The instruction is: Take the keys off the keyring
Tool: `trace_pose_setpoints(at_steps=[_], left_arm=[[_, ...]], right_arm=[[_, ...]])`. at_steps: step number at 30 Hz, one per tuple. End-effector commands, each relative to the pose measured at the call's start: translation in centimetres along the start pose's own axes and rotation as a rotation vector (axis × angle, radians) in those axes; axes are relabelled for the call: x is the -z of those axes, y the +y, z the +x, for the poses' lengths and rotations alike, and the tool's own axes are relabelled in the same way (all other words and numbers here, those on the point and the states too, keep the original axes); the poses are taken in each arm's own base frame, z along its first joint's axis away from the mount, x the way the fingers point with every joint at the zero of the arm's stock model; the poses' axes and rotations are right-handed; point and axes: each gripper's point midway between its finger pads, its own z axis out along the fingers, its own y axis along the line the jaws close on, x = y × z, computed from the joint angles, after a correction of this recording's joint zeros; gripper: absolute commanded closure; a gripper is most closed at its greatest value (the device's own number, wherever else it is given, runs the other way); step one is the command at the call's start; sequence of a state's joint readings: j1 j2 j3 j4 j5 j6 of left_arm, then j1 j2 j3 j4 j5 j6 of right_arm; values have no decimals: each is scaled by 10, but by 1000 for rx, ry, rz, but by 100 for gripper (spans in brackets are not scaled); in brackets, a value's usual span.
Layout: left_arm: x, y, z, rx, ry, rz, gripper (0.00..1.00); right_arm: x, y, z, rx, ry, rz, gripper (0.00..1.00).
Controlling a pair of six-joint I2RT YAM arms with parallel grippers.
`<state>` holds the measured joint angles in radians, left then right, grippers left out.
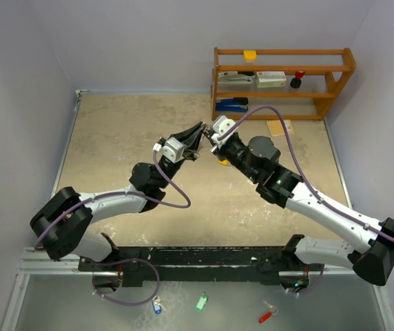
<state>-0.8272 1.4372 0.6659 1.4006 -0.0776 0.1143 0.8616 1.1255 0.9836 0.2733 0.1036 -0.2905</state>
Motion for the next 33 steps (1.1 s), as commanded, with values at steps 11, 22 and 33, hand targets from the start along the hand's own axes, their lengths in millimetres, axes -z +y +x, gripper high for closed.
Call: trace_pose_setpoints(at_steps=[11,22,33], left_arm=[[5,63,-83,-170,-143,-261,100],[49,73,-6,-179,148,-320,100],[112,66,84,-8,419,-328,100]], right_arm=[[-3,24,48,-1,192,-81,100],[-8,-1,52,-24,195,82,100],[-57,-43,106,-197,300,125,100]])
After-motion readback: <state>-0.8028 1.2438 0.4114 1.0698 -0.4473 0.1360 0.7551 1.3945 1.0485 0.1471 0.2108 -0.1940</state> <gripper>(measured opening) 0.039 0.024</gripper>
